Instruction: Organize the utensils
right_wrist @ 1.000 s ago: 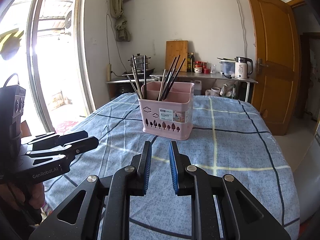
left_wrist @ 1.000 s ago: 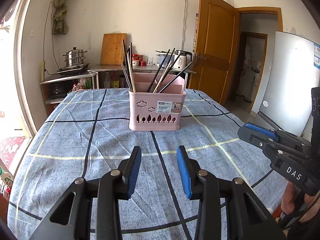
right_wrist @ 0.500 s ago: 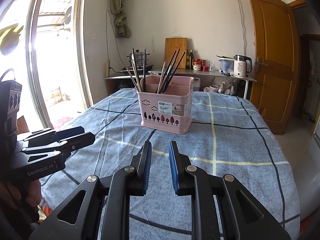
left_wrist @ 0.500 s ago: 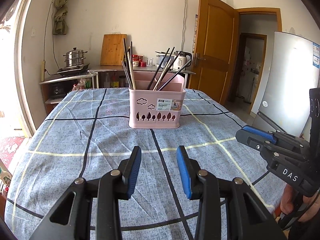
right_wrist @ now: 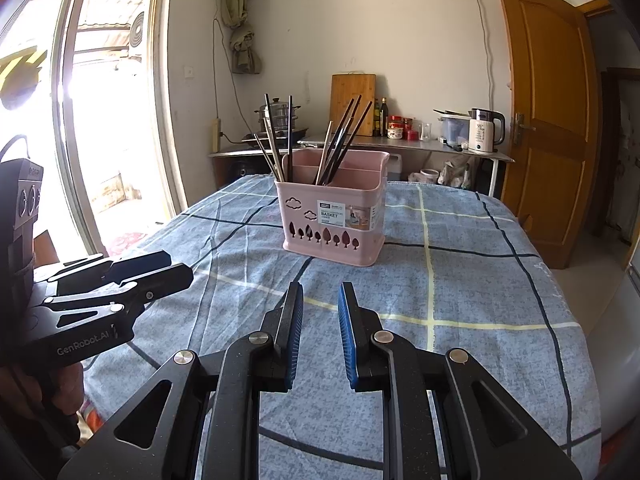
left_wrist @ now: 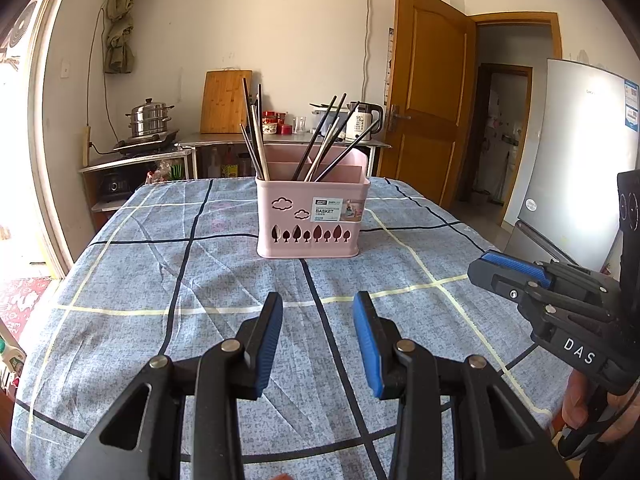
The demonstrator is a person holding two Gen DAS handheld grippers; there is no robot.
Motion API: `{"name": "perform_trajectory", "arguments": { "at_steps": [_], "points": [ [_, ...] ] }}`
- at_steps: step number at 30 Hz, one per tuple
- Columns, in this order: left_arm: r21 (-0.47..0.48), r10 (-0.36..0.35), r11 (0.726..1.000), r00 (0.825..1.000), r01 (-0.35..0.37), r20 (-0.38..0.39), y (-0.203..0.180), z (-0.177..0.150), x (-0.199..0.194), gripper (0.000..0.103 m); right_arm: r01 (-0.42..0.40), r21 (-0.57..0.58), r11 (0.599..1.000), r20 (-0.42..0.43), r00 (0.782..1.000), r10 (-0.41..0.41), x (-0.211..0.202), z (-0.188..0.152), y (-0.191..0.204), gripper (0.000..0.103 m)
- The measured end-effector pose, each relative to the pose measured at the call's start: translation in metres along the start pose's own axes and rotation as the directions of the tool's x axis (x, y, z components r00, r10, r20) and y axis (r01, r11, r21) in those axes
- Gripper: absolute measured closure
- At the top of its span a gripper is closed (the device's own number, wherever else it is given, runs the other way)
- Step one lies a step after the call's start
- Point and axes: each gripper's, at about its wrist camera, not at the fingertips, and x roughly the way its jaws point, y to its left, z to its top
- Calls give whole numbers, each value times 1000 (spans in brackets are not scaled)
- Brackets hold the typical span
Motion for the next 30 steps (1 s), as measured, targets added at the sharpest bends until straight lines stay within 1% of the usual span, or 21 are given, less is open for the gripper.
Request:
{"name": "perform_trajectory", "arguments": {
  "at_steps": [10,30],
  "points": [
    [9,13,1000,1000,-13,1,-1,1,1,65,2,2,1000,-4,1000,-2,2,0,-2,85],
    [7,5,1000,1000,-5,9,-4,0,0,65,1,2,1000,-5,1000,-1,1,1,-3,84]
  ]
}}
